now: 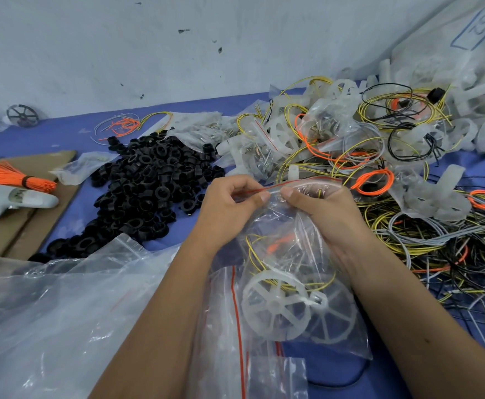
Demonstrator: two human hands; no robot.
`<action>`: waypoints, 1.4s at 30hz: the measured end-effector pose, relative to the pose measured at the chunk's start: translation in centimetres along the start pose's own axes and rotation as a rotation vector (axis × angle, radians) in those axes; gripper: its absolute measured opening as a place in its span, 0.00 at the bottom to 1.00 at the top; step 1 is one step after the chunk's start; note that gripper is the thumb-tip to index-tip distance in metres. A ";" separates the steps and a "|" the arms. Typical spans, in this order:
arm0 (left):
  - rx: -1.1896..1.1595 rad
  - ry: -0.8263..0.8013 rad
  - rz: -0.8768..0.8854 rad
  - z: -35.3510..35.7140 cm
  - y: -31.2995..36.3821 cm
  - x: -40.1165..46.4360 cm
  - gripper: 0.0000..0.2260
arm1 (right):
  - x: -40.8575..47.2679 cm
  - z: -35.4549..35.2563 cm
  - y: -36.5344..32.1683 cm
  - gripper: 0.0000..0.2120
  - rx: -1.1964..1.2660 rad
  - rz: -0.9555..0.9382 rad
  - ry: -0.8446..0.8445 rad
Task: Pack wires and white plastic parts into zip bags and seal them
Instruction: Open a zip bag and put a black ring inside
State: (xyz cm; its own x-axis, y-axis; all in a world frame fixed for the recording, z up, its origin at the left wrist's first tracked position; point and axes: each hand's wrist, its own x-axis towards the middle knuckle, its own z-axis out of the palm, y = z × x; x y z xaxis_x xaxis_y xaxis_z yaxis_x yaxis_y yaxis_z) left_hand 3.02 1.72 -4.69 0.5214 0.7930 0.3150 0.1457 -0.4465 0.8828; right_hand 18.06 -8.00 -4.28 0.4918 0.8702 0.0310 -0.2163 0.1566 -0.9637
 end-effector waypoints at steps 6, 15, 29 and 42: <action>0.021 0.029 -0.001 -0.1 0.0 0.2 0.05 | 0.2 0.2 0.3 0.02 0.036 0.061 0.019; -0.055 0.054 -0.086 -0.6 -0.8 0.3 0.05 | 0.3 0.2 0.4 0.03 0.046 0.041 0.055; -0.081 0.110 -0.178 -0.8 -1.4 0.3 0.08 | 0.1 0.2 -0.1 0.04 0.067 0.066 0.079; -0.209 0.210 -0.267 -0.8 -1.3 0.2 0.08 | 0.0 0.3 -0.5 0.04 0.099 0.128 0.094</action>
State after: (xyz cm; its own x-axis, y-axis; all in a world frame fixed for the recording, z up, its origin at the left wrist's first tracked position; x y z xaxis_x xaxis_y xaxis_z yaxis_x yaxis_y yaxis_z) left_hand 2.22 2.78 -5.48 0.3021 0.9469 0.1100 0.0678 -0.1364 0.9883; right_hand 17.93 -7.97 -3.76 0.5305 0.8393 -0.1191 -0.3619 0.0972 -0.9271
